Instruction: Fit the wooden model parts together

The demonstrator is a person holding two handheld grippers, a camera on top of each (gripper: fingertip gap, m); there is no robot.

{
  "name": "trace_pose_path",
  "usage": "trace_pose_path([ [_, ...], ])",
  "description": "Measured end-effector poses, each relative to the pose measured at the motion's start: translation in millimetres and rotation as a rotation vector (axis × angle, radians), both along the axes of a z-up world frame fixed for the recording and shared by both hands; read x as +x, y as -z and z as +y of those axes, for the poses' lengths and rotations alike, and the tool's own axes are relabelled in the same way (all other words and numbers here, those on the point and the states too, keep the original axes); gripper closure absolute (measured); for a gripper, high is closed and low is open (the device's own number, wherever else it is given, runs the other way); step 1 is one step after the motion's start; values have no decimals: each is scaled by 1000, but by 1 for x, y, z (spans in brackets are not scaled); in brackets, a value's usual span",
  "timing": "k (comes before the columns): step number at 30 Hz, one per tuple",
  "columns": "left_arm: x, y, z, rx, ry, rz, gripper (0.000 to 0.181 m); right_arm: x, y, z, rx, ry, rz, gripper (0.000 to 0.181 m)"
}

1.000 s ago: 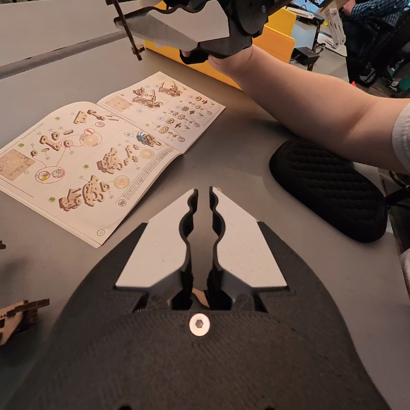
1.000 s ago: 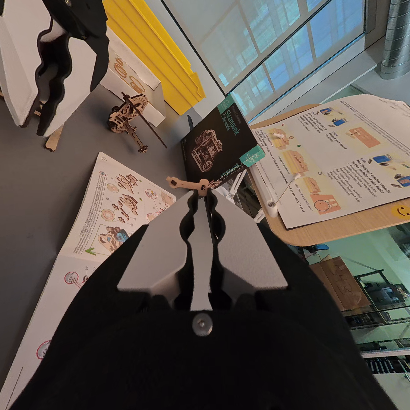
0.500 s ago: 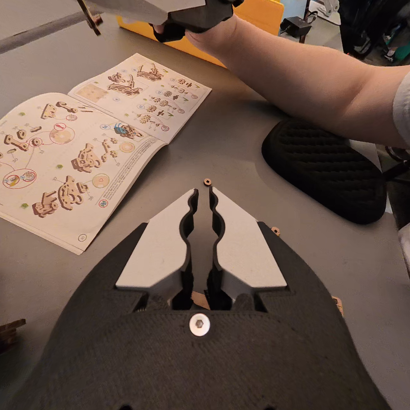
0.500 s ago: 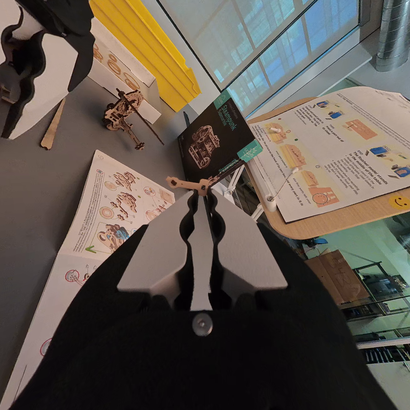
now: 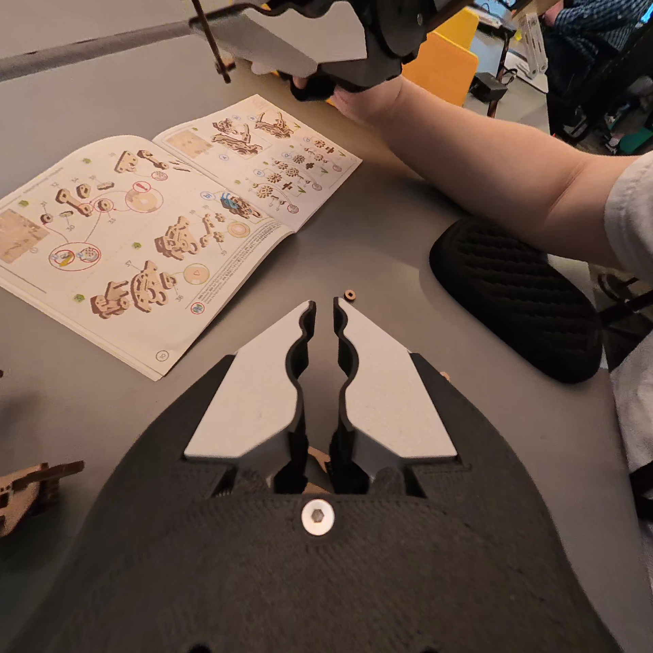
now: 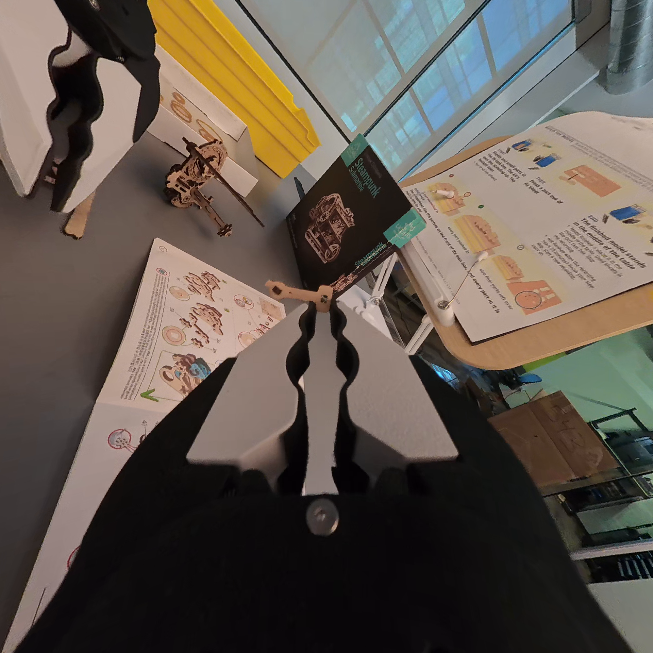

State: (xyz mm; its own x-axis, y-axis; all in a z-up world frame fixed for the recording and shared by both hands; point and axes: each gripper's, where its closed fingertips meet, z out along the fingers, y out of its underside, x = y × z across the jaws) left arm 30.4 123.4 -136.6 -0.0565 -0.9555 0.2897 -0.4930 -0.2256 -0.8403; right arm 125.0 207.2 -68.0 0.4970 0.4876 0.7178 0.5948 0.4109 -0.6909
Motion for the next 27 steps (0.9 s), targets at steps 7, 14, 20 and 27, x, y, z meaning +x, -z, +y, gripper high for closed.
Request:
trace_pose_path([
  [7, -2, -3, -2, -87, 7, -4, 173, -3, 7, 3, -30, -19, 4, 175],
  [14, -3, 0, -5, -55, 24, 16, 172, -5, 13, 5, -58, -33, -6, 175],
  [20, -5, 2, 7, -33, -26, 30, 173, -5, 17, 5, -72, -35, -4, 175],
  [27, -7, -34, 27, -62, -123, -143, 174, -8, 20, 5, -79, -39, -17, 175],
])
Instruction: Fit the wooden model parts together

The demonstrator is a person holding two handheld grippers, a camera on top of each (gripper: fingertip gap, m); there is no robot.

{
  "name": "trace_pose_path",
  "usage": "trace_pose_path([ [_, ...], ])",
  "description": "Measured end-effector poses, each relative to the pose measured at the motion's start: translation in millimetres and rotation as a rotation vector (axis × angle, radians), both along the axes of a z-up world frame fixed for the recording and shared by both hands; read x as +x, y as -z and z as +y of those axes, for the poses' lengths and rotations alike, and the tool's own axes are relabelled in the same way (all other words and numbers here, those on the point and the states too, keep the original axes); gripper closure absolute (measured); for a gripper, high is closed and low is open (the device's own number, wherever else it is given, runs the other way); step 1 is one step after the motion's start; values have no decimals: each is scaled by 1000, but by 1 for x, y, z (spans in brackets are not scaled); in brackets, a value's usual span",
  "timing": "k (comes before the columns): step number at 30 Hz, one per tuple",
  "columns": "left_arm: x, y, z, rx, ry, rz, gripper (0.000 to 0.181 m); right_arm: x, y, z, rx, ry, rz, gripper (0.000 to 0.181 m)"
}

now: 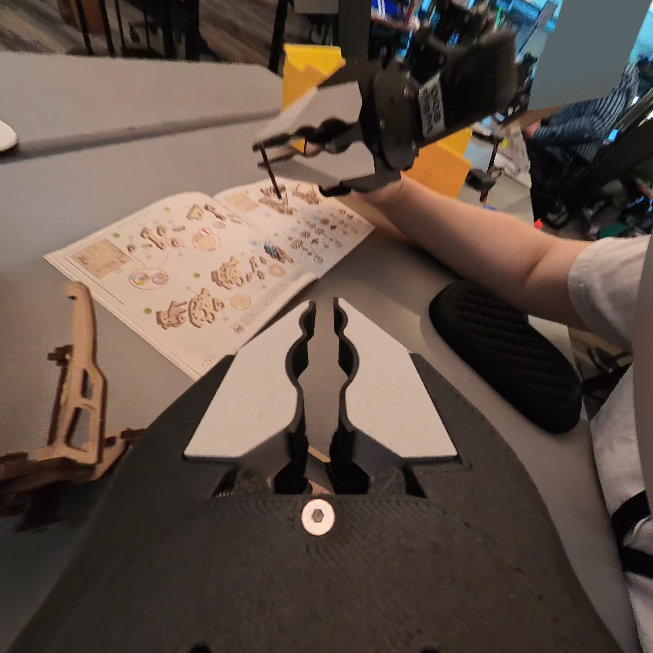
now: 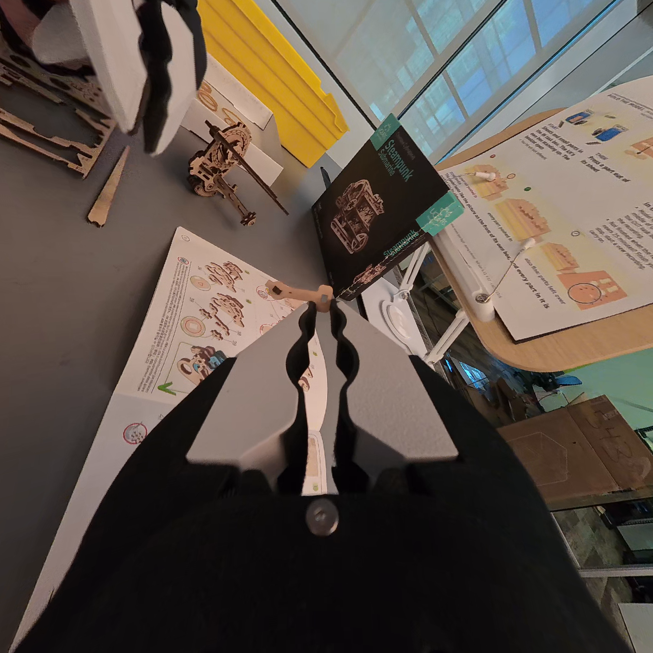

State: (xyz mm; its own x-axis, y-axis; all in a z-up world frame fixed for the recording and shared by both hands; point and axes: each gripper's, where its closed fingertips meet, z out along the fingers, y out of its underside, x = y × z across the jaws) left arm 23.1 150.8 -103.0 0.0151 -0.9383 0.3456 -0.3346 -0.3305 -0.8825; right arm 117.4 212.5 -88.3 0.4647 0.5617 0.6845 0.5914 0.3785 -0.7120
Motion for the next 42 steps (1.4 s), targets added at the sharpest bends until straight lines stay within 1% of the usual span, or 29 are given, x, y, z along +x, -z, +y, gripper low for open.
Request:
trace_pose_path([
  [5, -6, -25, 15, 10, -85, -130, 174, -1, 1, 0, 1, -1, -4, 175],
  [10, -13, -38, 28, 2, -156, -203, 174, 0, 3, 1, -2, 3, -4, 175],
  [16, -13, -37, 31, -17, -171, -203, 175, 1, 5, 2, -14, 3, 1, 175],
  [21, -14, -34, 32, 10, -178, -187, 175, 2, 5, 2, -22, 0, 7, 175],
  [28, -16, -35, 36, 3, -197, -193, 177, 1, 7, 2, -28, -2, 5, 175],
  [42, -14, -32, 33, -10, -183, -180, 177, 1, 9, 2, -37, -8, 7, 175],
])
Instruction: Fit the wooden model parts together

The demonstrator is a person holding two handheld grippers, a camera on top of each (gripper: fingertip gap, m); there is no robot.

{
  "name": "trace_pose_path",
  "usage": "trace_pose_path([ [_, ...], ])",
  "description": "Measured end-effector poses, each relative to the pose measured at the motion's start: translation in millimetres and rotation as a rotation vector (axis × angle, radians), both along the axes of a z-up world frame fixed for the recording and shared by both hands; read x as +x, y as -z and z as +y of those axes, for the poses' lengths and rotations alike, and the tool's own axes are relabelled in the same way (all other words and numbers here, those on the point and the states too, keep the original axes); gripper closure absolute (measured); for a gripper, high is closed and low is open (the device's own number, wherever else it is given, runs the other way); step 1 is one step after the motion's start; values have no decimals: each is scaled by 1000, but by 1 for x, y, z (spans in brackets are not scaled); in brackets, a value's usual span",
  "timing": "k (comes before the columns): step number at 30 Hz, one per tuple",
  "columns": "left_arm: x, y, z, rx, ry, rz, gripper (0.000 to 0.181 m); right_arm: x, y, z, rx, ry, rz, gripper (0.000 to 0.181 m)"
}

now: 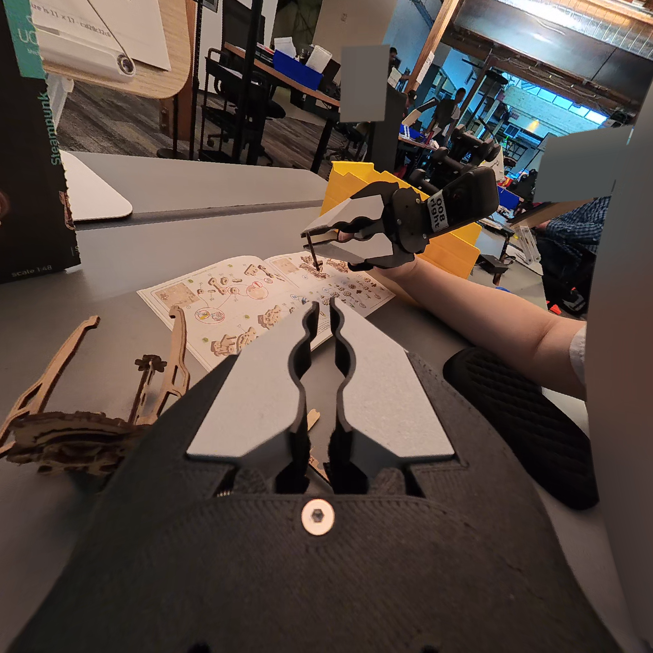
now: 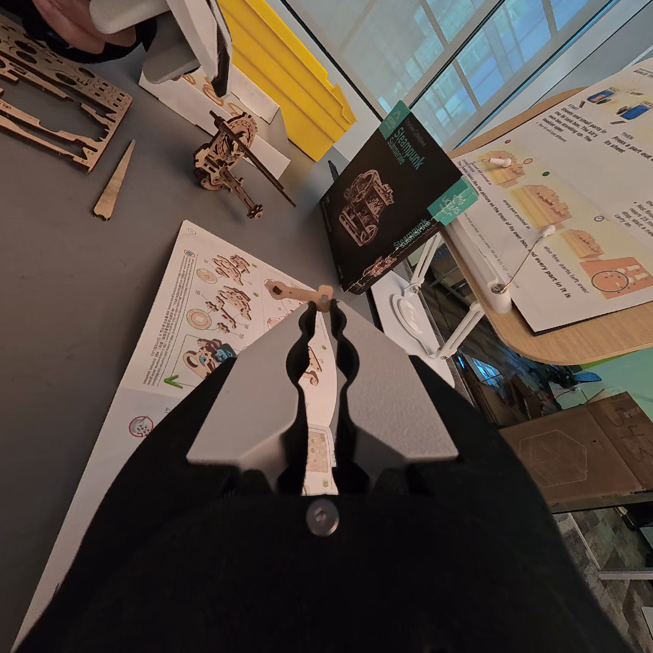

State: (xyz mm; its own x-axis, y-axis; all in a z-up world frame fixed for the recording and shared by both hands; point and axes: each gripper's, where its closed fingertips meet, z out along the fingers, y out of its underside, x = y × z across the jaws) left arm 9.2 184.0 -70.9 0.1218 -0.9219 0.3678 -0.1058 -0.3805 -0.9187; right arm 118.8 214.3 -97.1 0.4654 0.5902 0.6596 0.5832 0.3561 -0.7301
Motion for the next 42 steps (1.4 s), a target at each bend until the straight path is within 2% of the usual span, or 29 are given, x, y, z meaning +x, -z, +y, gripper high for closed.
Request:
trace_pose_path([
  [42, 3, 6, -5, -5, 17, 24, 179, -1, 6, -1, -15, -14, -14, 175],
])
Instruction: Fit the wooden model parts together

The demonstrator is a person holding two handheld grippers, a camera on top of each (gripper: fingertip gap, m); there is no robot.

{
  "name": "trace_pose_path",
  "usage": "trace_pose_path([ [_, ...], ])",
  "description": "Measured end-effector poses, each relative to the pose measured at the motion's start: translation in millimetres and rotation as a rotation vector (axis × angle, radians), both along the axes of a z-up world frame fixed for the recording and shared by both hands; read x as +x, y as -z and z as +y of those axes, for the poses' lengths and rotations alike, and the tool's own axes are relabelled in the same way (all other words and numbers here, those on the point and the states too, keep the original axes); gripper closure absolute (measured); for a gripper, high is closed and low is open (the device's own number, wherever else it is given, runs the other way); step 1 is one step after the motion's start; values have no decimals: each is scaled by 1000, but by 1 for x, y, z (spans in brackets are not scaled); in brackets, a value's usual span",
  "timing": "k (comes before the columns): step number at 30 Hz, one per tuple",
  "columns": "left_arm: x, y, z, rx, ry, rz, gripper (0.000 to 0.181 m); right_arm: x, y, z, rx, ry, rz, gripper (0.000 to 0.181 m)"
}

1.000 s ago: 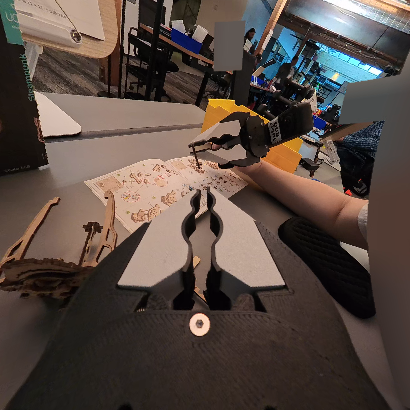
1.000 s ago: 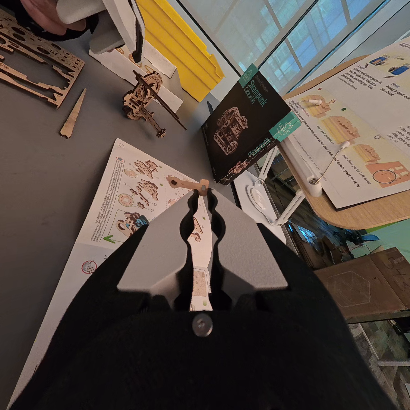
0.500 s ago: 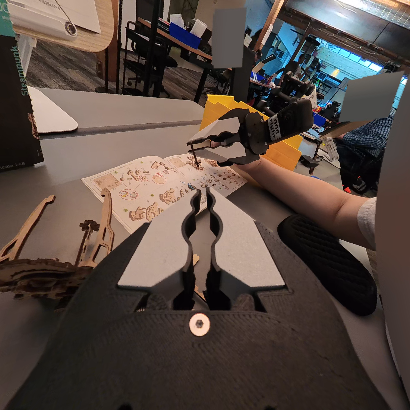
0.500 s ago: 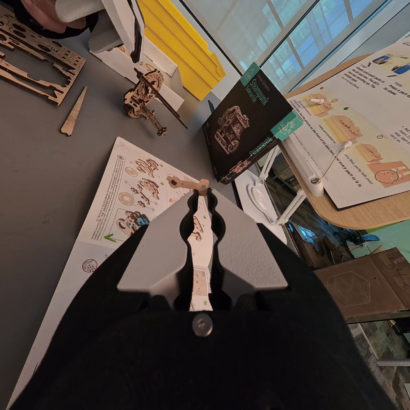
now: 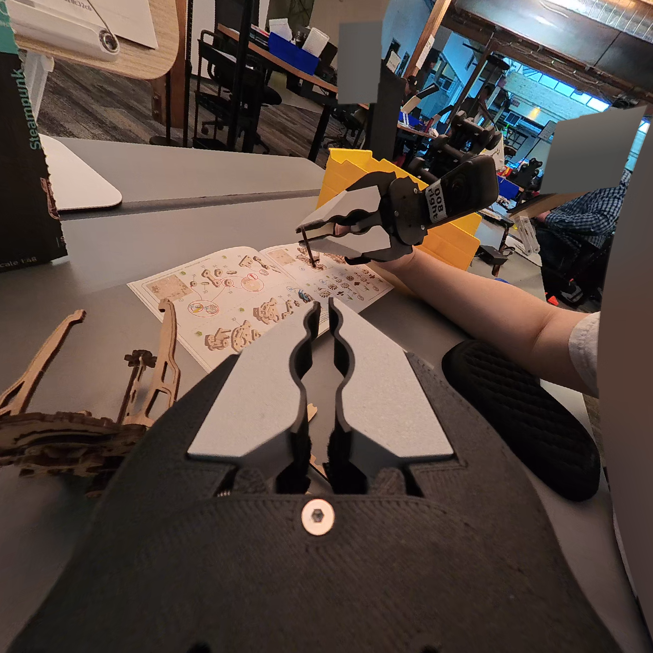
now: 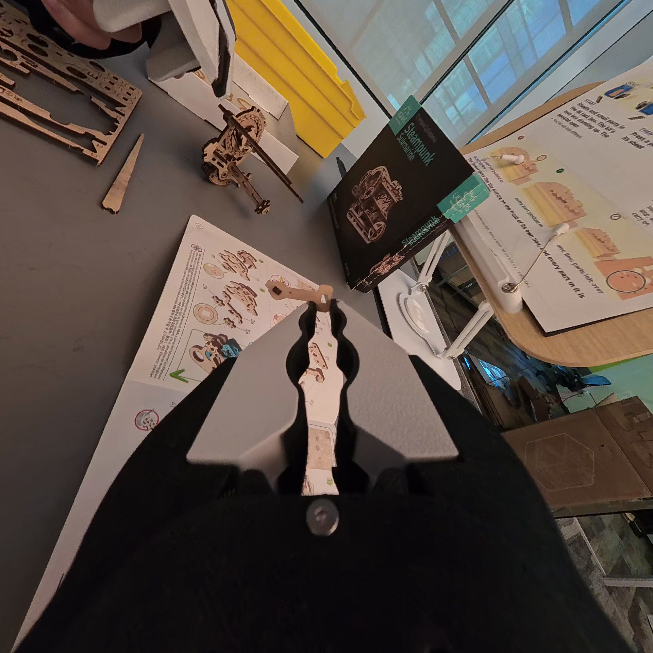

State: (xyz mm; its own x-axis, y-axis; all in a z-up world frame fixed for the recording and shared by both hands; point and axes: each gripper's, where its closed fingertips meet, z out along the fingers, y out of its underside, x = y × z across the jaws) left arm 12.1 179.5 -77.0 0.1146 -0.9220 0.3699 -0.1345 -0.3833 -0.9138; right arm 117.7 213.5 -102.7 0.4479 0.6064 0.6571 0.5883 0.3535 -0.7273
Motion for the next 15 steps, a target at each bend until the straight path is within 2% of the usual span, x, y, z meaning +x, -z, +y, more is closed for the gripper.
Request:
trace_pose_path([
  [7, 1, 1, -1, -4, 5, 6, 179, -2, 1, 0, -19, -4, 6, 175],
  [10, 1, 2, -1, -7, 8, 8, 178, -19, -1, 2, -164, -19, 48, 175],
  [15, 2, 4, -3, -15, 18, 15, 178, -33, 5, 0, -188, -39, 2, 175],
])
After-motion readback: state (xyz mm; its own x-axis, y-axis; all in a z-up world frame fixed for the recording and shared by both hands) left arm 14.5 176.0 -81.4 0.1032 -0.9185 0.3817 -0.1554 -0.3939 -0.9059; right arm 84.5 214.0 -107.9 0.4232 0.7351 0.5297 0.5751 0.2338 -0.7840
